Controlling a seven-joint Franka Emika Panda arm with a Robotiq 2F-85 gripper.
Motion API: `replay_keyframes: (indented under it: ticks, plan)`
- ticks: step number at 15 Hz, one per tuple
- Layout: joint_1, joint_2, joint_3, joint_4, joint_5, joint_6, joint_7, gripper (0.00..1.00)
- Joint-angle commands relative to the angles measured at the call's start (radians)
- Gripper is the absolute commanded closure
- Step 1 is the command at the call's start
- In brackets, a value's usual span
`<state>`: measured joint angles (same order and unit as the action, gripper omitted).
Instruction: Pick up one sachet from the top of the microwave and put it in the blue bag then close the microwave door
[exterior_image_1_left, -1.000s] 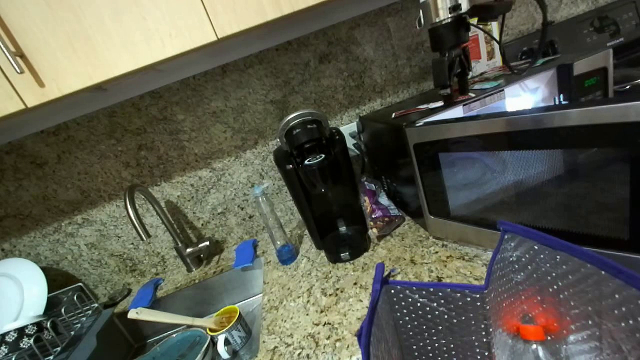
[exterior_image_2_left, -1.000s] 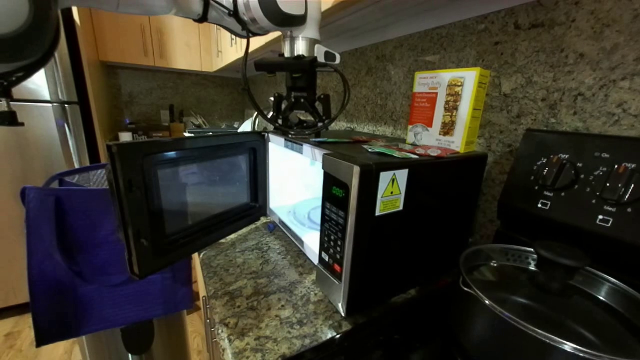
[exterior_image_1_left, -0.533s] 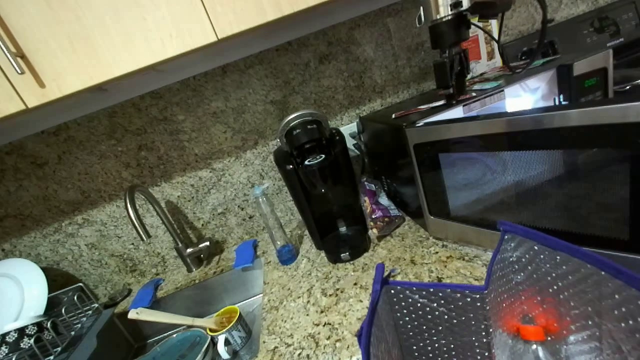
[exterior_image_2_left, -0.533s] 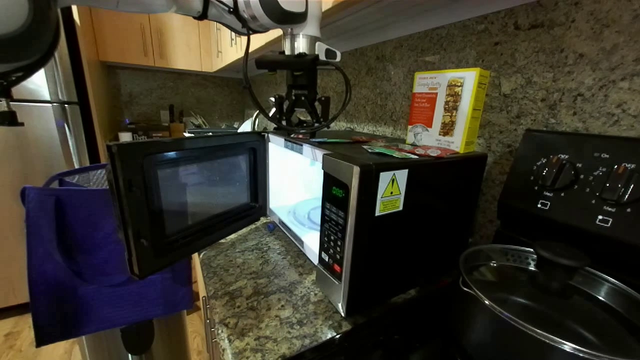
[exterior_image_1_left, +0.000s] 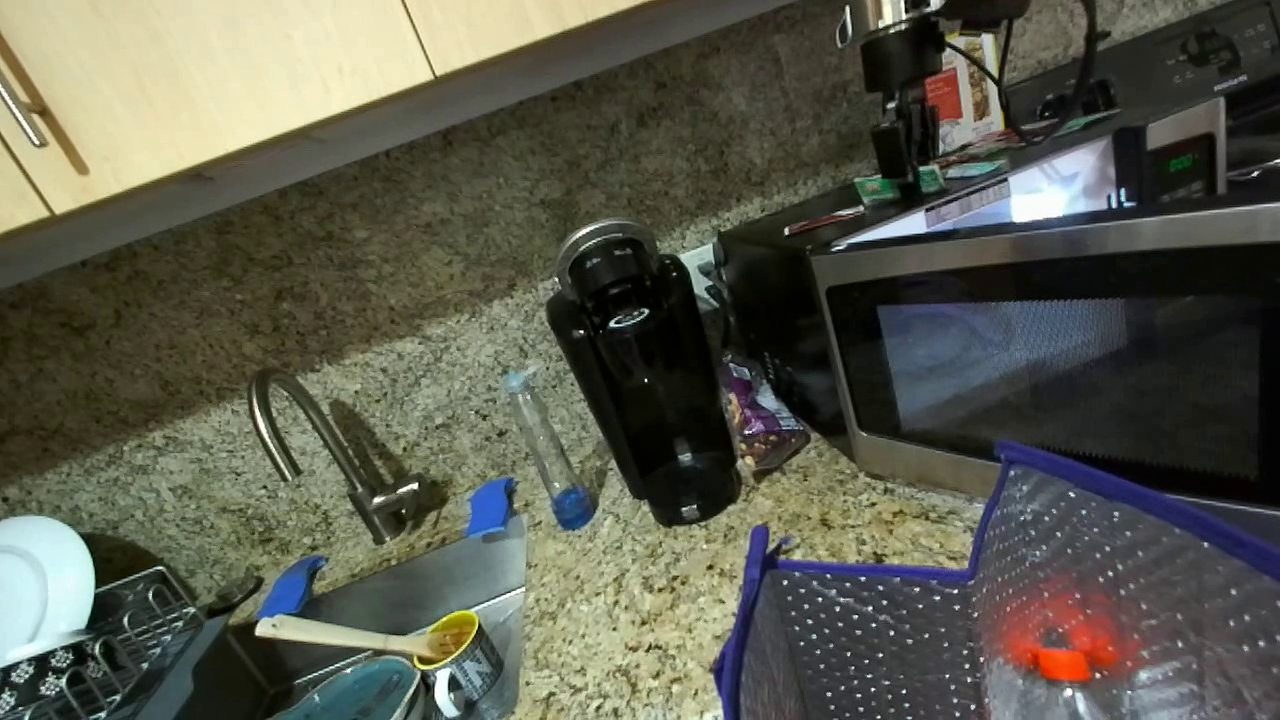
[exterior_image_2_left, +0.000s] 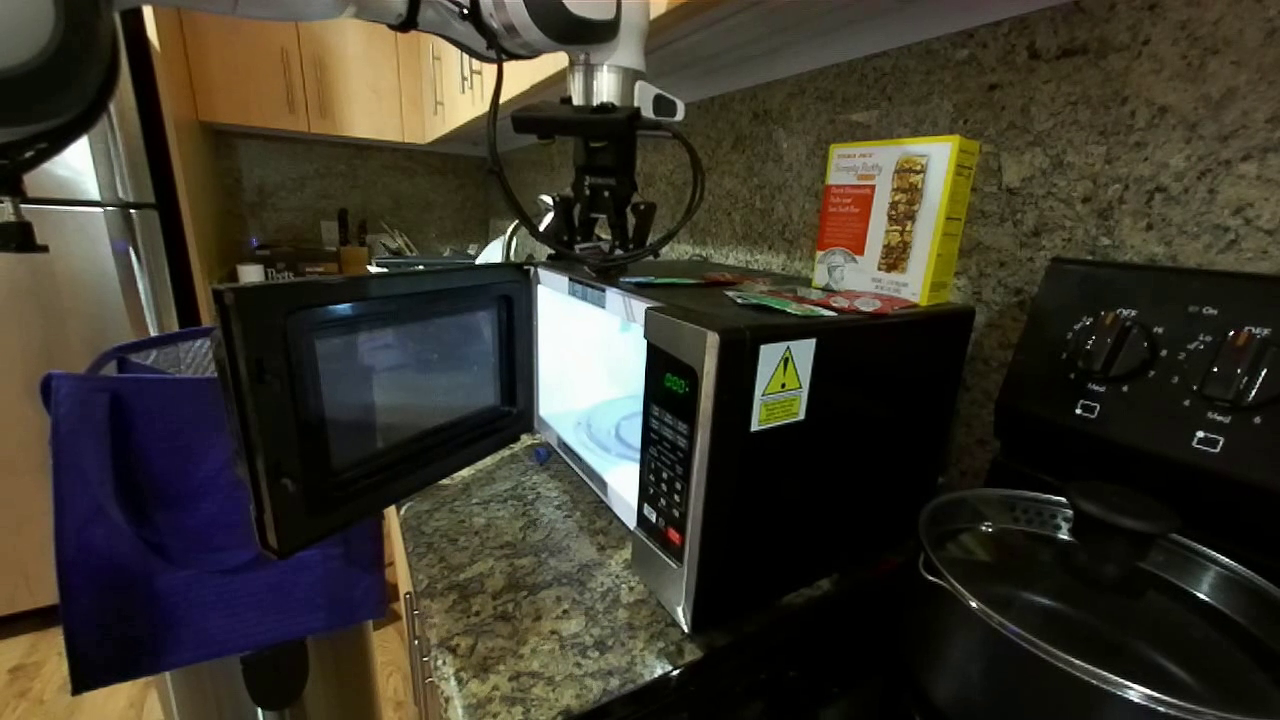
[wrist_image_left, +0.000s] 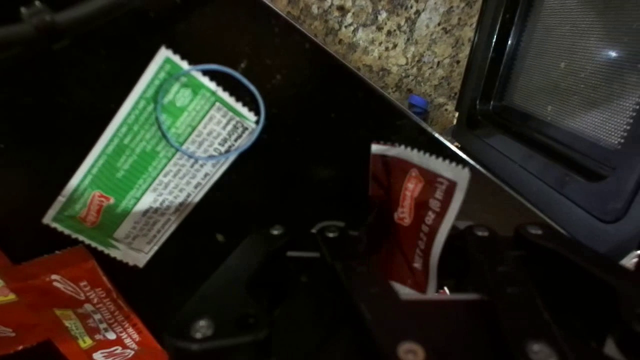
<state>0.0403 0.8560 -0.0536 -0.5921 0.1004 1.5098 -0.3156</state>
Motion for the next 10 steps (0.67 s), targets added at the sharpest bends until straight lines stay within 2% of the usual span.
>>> replay_keyframes:
  ticks: [1,2,10]
  plan:
    - [-0.012,-0.012,0.027,-0.004,0.032,-0.044,-0.034,0.96]
    - [-0.007,-0.017,0.025,-0.005,0.027,-0.043,-0.031,0.93]
    - [0.096,-0.048,0.022,-0.031,-0.006,-0.036,-0.020,0.92]
